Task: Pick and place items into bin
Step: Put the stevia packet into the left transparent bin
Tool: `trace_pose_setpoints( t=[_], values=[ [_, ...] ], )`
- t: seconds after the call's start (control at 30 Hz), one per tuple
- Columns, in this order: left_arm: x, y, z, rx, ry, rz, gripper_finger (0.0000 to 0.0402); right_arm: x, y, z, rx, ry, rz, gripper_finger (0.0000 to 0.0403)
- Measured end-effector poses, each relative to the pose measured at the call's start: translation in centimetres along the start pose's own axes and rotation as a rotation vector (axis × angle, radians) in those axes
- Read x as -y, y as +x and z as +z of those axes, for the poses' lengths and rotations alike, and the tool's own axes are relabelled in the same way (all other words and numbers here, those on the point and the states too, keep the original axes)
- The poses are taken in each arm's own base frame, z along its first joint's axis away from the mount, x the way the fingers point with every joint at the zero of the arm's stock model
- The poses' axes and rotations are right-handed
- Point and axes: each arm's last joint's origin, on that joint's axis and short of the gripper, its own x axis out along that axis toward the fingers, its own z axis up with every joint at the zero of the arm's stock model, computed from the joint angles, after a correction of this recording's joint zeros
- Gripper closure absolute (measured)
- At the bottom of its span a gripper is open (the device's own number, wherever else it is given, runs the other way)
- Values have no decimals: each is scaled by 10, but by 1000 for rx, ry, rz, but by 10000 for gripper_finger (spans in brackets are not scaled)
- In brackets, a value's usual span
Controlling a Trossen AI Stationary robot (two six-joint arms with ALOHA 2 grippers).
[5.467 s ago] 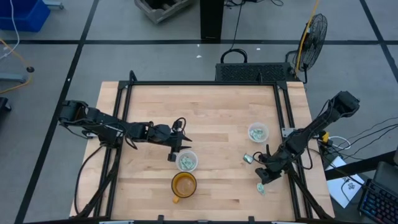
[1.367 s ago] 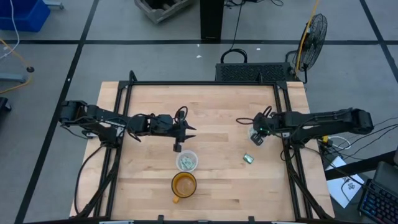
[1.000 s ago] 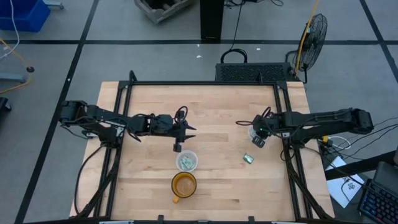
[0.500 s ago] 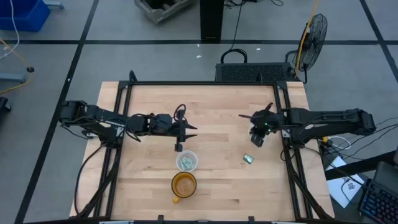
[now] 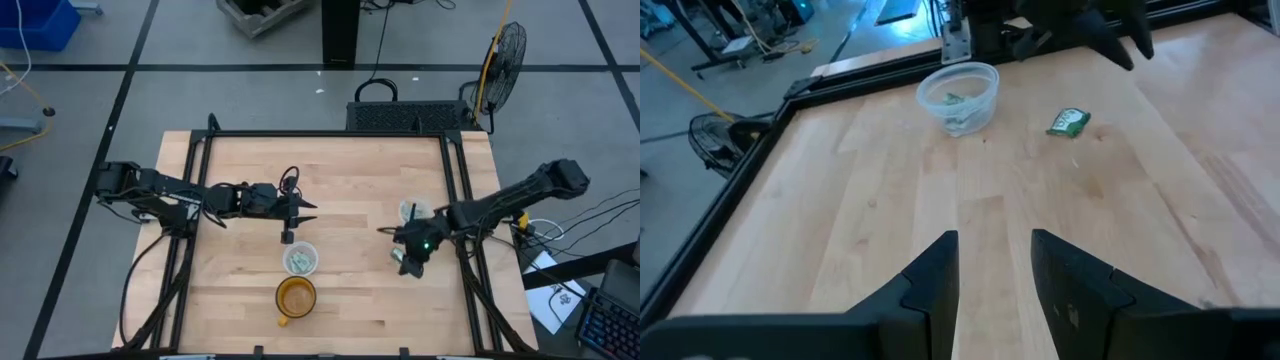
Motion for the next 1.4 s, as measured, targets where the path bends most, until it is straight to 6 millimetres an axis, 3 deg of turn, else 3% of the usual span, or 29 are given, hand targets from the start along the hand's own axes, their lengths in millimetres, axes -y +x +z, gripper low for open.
trace_pose_setpoints(
  t=[0.1, 0.27, 0.43, 0.87, 1.13, 1.4],
  values=[
    [0, 0, 0, 0, -2, -1, 268, -2, 4, -5, 30, 29, -39, 348],
    [0, 0, 0, 3, -2, 0, 268, 0, 6, -9, 129, -71, -160, 397],
    [0, 0, 1, 6, -2, 0, 268, 13, 11, -14, 238, -129, -416, 397],
    [0, 0, 0, 1, 2, -1, 268, 24, 44, -13, 163, -111, -531, 402],
    [0, 0, 0, 5, 9, 0, 268, 19, 51, 6, 365, -165, -478, 403],
    [-1, 0, 3, 27, 54, 6, 268, 22, 60, 52, 595, -321, -451, 403]
  ],
)
